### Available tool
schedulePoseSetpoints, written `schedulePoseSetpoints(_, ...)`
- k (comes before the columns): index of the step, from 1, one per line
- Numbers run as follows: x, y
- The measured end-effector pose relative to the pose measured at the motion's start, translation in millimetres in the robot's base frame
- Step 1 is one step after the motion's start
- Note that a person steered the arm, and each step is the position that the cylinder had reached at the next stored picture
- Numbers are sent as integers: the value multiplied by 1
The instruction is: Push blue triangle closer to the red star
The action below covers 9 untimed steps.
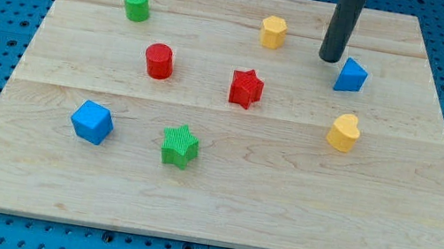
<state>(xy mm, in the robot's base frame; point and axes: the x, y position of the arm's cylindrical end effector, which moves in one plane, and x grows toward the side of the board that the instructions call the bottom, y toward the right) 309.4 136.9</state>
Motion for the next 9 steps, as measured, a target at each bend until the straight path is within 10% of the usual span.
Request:
schedulePoseSetpoints(5, 56, 53)
schedulePoseSetpoints(9, 67, -37)
